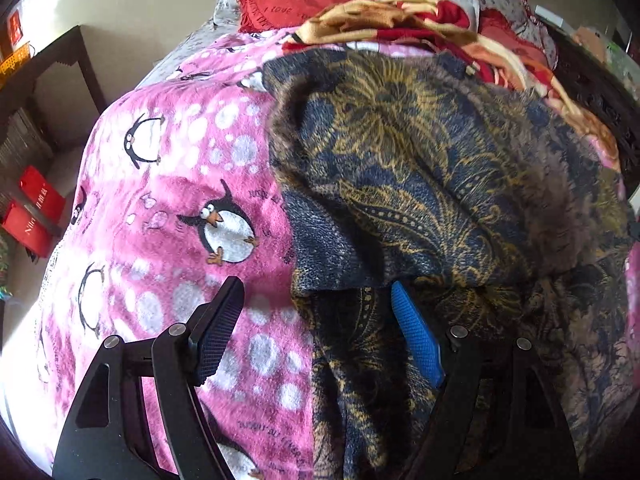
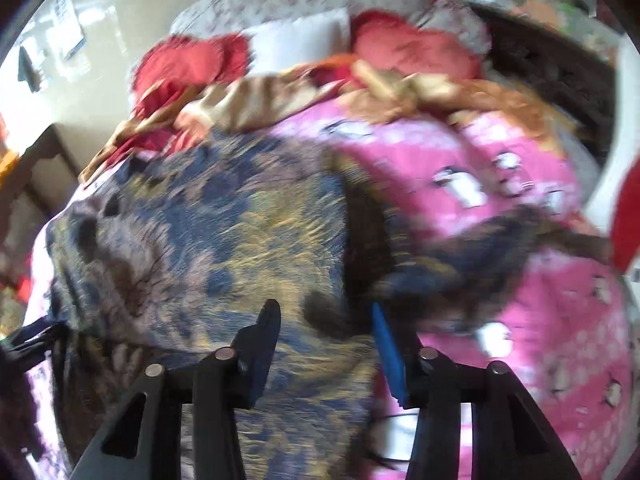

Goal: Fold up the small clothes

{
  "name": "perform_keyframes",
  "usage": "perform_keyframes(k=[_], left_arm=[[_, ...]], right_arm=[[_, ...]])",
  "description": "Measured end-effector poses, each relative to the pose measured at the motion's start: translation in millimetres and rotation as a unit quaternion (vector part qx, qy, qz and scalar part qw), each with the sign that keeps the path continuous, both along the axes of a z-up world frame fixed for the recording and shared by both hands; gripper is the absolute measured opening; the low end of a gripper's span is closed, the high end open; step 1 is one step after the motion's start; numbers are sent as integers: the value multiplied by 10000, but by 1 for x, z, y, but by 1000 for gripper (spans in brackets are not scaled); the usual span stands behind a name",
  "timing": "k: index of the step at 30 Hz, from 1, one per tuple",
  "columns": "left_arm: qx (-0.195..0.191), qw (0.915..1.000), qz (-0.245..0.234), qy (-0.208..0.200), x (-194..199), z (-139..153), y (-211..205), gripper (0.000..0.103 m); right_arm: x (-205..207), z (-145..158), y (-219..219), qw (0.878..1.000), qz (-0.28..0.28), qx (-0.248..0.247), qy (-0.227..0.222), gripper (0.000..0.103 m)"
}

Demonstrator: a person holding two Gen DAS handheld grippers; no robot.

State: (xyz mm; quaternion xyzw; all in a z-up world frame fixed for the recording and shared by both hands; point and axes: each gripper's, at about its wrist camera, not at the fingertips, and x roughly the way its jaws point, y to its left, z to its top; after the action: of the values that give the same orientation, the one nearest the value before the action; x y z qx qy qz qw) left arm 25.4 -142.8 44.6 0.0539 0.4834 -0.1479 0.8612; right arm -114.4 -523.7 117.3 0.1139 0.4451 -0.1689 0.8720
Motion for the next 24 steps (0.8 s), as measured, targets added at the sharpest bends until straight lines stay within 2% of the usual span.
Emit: perform_keyframes(k=[2, 5, 7, 9, 11, 15, 18, 21, 24], left_arm=[[-152, 9998, 66, -108, 0, 10, 8, 77], [-269, 9988, 256, -314, 6, 22, 14, 77], [-240, 9979, 437, -403, 16, 25, 14, 77], [-254, 9969, 622, -416, 32, 23, 11, 77], [-256, 9965, 744, -290, 48, 18, 10, 77], [-181, 9946, 987, -258, 80, 10, 9, 77], [-29, 9947, 1026, -33, 98, -2, 10, 77], [28, 9950, 994, -75, 98, -2, 9, 77], [19, 9951, 965, -225, 87, 8, 10, 77]], right_arm=[[-8, 18, 2, 9989, -152, -326, -293, 48], [7, 36, 29, 9958, 603, -35, -692, 49], [34, 36, 61, 9895, 1230, 217, -725, 49], [56, 32, 88, 9836, 1626, 301, -726, 49], [87, 17, 121, 9779, 2015, 95, -544, 49], [130, -13, 143, 9764, 2142, -8, -282, 49], [147, -30, 144, 9811, 1881, -399, -204, 49], [152, -29, 143, 9797, 1899, -558, -326, 50], [145, -19, 133, 9835, 1760, -347, -238, 50]])
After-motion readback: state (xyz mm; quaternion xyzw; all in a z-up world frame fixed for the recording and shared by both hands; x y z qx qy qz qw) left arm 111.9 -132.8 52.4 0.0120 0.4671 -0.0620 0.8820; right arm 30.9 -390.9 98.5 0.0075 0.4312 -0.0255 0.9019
